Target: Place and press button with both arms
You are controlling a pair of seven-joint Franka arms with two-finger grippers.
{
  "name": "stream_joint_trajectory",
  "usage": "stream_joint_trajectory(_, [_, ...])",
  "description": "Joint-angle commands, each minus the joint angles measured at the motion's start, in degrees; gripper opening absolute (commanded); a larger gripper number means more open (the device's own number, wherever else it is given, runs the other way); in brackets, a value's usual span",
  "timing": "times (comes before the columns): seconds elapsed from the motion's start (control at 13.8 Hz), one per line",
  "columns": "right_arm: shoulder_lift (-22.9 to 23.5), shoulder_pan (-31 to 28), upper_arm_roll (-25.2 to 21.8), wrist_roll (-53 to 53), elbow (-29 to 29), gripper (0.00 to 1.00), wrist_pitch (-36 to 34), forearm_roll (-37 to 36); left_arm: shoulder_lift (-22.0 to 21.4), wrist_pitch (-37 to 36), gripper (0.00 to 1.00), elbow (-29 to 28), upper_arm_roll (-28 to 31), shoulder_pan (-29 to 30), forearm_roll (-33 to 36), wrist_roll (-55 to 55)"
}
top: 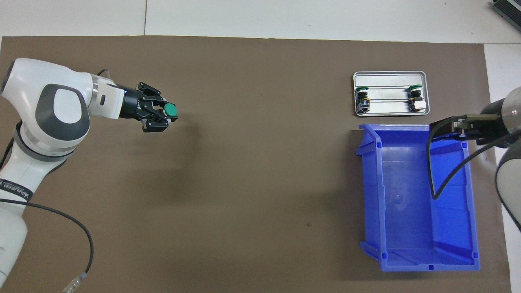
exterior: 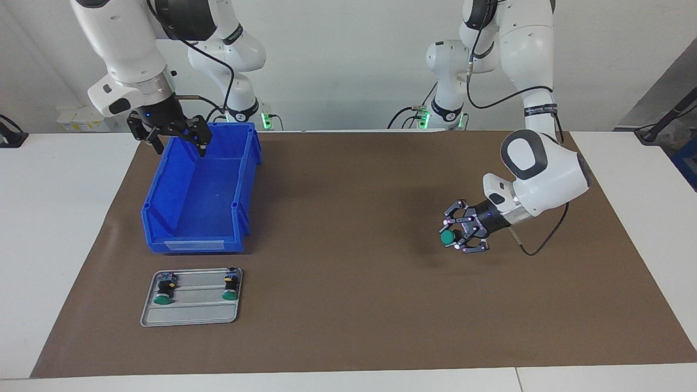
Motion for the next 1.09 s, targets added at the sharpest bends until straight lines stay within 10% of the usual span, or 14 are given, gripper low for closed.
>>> stream_joint_trajectory(0.0, [-0.43, 0.04, -0.24, 0.37, -0.23, 1.0, -0.17, 1.16, -4.72, 3.01, 0.0, -7.89, -0.49, 1.57, -7.86, 8.07])
stream_joint_trajectory(1.02, [-0.43, 0.04, -0.24, 0.37, -0.23, 1.0, -0.17, 1.25, -7.19, 3.55, 0.0, -25.39, -0.85, -1.77, -49.17, 38.84])
